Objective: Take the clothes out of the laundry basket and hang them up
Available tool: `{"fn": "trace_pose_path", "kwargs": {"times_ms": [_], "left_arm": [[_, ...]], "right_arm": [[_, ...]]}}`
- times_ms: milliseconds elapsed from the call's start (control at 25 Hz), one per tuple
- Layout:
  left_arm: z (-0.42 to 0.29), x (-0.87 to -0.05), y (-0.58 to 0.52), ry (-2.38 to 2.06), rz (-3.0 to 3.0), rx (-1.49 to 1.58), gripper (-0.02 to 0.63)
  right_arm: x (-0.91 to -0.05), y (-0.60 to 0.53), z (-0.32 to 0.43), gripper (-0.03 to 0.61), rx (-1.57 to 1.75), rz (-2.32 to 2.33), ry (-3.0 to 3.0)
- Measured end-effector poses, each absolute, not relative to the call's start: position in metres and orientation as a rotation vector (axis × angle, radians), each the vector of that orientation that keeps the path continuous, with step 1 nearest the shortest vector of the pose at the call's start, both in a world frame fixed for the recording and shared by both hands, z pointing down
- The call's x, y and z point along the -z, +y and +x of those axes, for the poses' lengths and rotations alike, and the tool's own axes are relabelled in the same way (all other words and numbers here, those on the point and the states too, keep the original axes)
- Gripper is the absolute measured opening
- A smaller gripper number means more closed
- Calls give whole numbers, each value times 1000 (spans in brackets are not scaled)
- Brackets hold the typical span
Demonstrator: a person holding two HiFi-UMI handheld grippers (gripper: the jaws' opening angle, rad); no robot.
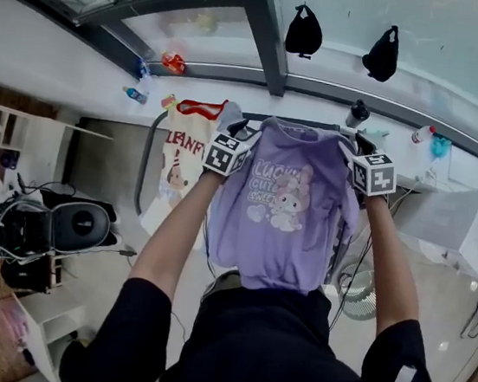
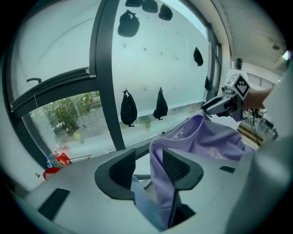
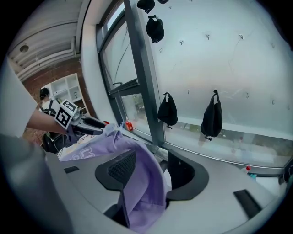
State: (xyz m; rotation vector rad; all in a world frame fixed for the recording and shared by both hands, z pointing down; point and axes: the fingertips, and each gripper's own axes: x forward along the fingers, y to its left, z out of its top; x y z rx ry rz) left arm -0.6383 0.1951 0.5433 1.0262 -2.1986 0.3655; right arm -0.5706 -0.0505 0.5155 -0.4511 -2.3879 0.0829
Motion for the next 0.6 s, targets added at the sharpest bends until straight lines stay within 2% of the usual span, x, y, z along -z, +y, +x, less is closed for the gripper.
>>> {"fn": "trace_pose_path", "kwargs": {"times_ms": [280, 360, 440, 520, 600], "left_arm": [[-609, -505, 228, -2321, 1003, -273, 174], [-591, -485, 234, -2365, 1022, -211, 126], [-573, -468, 237, -2386, 1046, -149, 24], [-551, -453, 240, -2412, 1073, -92, 22], [-523, -434, 247, -2452, 1096, -49, 14]], "right_arm": [[-474, -71, -531, 171, -122, -382, -2459], [-446, -63, -515, 113, -209, -383, -2527], [-417, -50, -496, 80, -269, -387, -2605], [-394, -33, -471, 27, -278, -392, -2662], [-378, -12, -442, 6, -279, -405, -2698]]}}
